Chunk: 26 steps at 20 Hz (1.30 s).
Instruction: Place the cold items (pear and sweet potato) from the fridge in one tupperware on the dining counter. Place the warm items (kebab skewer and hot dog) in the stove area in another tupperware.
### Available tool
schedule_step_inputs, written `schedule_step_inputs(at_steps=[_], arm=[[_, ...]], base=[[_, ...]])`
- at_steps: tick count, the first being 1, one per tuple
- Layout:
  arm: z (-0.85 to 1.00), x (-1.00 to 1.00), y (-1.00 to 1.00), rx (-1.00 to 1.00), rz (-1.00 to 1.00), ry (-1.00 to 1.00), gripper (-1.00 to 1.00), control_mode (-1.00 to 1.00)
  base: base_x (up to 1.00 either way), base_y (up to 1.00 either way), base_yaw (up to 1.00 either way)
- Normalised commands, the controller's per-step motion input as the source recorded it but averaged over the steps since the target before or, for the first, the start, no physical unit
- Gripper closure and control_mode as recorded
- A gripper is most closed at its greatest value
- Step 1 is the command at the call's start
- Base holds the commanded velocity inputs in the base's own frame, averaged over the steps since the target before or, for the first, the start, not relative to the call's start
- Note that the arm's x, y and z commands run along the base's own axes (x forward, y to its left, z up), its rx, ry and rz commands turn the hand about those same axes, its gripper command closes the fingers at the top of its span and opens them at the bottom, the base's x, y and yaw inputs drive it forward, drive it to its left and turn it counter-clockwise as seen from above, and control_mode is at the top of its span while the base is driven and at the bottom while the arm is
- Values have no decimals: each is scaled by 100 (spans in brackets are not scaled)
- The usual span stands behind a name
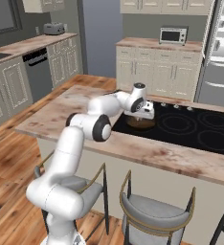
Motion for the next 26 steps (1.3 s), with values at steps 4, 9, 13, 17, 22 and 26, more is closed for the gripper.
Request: schedule_step_inputs(at_steps=[4,9,13,17,22,26], arm=[[69,-49,0,-1,-1,-20,100,-100],[51,-79,1,-2,-5,-14,100,-100],[44,-94,5,-5,-7,-8,100,-100],[68,-71,6,-14,-2,-2,100,-100],[56,-74,17,-13,0,2,100,-100],[48,-82,28,-1,0,12,100,-100]], base=[[0,0,0],[0,0,0],[0,0,0],[0,0,0],[0,0,0],[0,0,0]])
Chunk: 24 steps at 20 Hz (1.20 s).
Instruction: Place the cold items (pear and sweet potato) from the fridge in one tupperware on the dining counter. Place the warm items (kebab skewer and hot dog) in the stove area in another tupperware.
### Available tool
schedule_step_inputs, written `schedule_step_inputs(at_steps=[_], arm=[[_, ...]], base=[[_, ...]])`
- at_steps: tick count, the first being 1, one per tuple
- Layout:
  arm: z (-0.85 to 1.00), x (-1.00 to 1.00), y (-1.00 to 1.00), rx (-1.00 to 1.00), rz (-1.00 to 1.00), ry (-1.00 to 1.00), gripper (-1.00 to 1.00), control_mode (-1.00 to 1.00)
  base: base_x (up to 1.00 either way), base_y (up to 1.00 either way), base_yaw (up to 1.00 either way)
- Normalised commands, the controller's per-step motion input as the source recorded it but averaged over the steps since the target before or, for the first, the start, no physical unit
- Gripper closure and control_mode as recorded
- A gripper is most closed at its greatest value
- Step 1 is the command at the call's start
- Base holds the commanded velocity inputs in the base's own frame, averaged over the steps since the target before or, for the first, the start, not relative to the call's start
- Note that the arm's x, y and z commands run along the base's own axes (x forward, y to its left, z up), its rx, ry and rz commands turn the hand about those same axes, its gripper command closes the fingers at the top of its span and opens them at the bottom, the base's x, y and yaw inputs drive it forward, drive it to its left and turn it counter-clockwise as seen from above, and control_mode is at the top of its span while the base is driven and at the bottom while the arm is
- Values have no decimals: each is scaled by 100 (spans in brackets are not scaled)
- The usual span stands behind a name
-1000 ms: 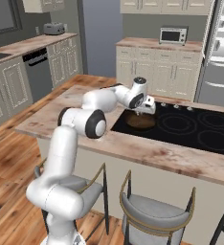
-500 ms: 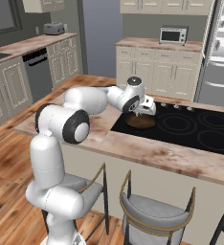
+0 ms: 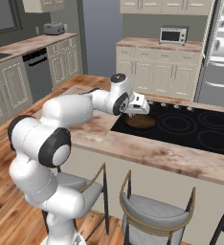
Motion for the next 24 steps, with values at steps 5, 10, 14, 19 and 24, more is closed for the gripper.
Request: schedule_step_inputs(at_steps=[5,10,14,19,24], arm=[[48,-82,26,0,-2,11,100,-100],[39,-83,27,0,-6,3,100,-100],[41,-85,28,0,-8,2,100,-100],[44,-80,26,0,-7,11,100,-100],[46,-76,25,0,-8,12,100,-100]], base=[[0,0,0],[0,0,0],[0,0,0],[0,0,0],[0,0,0]])
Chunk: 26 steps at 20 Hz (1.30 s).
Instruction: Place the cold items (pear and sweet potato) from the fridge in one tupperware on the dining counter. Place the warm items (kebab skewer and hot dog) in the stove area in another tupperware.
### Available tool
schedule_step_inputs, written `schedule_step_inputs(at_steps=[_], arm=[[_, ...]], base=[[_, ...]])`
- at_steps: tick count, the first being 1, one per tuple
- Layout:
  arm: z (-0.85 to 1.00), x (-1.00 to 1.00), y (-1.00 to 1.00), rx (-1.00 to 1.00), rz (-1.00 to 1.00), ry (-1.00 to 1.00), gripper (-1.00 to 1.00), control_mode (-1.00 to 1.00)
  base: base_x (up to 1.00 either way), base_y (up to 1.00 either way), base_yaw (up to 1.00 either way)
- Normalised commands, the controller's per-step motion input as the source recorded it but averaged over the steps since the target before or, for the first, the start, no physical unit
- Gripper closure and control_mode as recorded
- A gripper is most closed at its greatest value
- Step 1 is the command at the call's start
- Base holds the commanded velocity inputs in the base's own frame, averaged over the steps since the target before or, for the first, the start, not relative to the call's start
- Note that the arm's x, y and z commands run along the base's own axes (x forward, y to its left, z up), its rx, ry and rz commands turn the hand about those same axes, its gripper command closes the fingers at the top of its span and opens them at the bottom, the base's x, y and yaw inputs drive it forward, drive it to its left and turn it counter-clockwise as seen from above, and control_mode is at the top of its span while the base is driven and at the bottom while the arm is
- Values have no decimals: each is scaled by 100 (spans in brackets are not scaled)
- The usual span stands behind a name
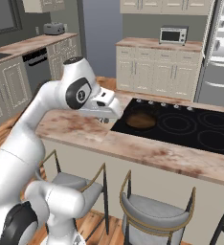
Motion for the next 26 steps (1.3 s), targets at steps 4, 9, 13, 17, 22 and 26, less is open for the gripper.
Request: schedule_step_inputs(at_steps=[4,9,13,17,22,26], arm=[[45,-75,24,0,-9,8,100,-100],[36,-75,25,0,-12,3,100,-100],[24,-66,25,0,-17,0,100,-100],[3,-27,19,-2,-9,-4,100,-100],[-3,0,1,-1,0,0,100,-100],[-13,-18,13,0,-23,-2,100,-100]], base=[[0,0,0],[0,0,0],[0,0,0],[0,0,0],[0,0,0],[0,0,0]])
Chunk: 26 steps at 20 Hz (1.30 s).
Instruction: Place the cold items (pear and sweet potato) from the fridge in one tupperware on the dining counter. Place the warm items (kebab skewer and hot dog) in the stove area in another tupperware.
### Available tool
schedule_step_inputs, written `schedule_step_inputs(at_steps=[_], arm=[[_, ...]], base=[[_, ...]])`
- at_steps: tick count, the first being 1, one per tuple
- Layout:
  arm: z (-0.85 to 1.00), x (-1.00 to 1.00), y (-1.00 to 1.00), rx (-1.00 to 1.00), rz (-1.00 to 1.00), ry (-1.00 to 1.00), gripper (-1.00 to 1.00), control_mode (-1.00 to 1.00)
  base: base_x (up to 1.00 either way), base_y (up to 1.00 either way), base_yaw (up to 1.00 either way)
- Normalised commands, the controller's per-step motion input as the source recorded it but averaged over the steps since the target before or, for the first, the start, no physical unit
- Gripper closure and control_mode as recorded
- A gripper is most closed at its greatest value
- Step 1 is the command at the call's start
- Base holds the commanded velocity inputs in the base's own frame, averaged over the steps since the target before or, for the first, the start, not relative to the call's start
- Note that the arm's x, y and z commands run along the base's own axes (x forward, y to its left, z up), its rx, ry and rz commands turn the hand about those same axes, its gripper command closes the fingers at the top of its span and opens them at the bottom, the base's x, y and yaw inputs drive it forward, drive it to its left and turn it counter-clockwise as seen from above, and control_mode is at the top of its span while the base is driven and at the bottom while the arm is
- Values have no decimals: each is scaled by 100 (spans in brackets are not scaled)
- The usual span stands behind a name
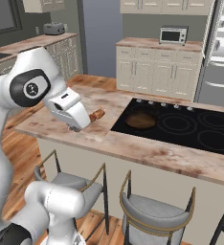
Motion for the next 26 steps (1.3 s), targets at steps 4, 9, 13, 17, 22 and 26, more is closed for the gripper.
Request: schedule_step_inputs(at_steps=[4,9,13,17,22,26], arm=[[0,0,0,0,0,0,100,100],[0,0,0,0,0,0,100,100],[0,0,0,0,0,0,100,100],[0,0,0,0,0,0,100,100],[0,0,0,0,0,0,100,100],[0,0,0,0,0,0,100,100]], base=[[-55,48,-52],[-57,80,-71],[-38,78,-66],[-40,79,-62],[-36,75,-57],[-33,46,-53]])
